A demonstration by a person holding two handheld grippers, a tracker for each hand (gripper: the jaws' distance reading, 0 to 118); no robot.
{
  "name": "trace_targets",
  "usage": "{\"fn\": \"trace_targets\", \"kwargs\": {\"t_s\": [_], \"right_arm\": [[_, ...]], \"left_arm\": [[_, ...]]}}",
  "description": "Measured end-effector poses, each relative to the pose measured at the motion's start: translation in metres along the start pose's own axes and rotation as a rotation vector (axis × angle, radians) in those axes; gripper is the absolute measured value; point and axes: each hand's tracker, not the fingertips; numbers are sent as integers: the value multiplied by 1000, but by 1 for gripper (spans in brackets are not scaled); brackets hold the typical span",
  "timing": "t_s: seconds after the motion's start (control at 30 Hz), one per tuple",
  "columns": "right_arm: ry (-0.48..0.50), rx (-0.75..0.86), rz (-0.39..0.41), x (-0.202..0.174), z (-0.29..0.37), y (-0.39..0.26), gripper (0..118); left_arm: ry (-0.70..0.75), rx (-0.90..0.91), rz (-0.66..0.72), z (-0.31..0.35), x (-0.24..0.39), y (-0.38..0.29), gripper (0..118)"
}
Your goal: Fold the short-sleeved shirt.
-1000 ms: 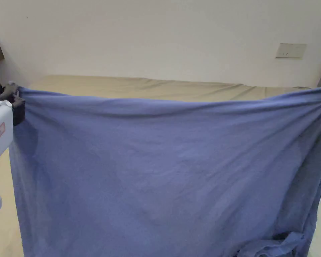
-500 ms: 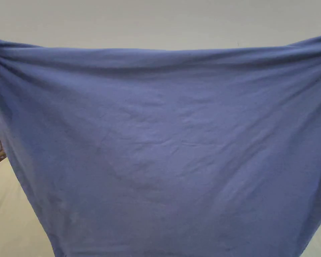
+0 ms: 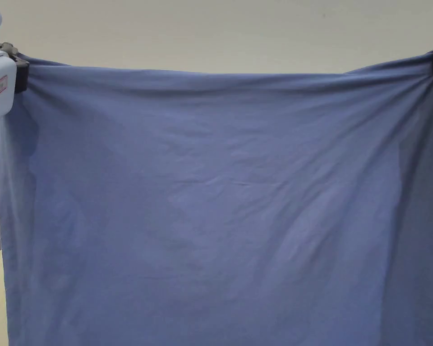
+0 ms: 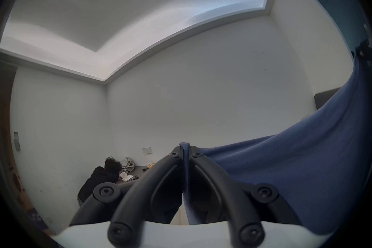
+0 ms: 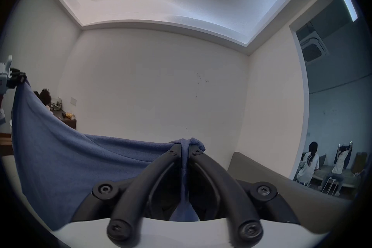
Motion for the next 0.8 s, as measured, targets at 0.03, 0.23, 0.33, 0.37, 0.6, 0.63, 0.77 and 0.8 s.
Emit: {"fn": "trace_targets", "kwargs": {"t_s": [0.03,0.23,0.33,0.37,0.6,0.63,0.77,0.8], "right_arm": [[-4,0,24,-3,-8,-1,7],[17,-36,44,-12,-54,-3,7],[42,-75,63,-16,-80,-6,7],[42,-76,66,-18,-88,-7,7],[26,-130,86,-32,-155,-29,7],[26,-141,80,-33,-163,-36,7],[45,-207,62,-42,-198,-74,7],[47,-226,62,-50,-194,-87,7]], "left_arm": [[-1,-13,-5,-9,2,-1,0],[5,-56,-8,-62,14,-14,0],[13,-83,4,-90,19,-20,1],[10,-98,11,-98,21,-21,0],[1,-148,10,-154,50,-32,0],[-3,-159,16,-164,54,-36,1],[-26,-211,25,-200,73,-62,0],[-40,-234,38,-208,79,-73,0]]}}
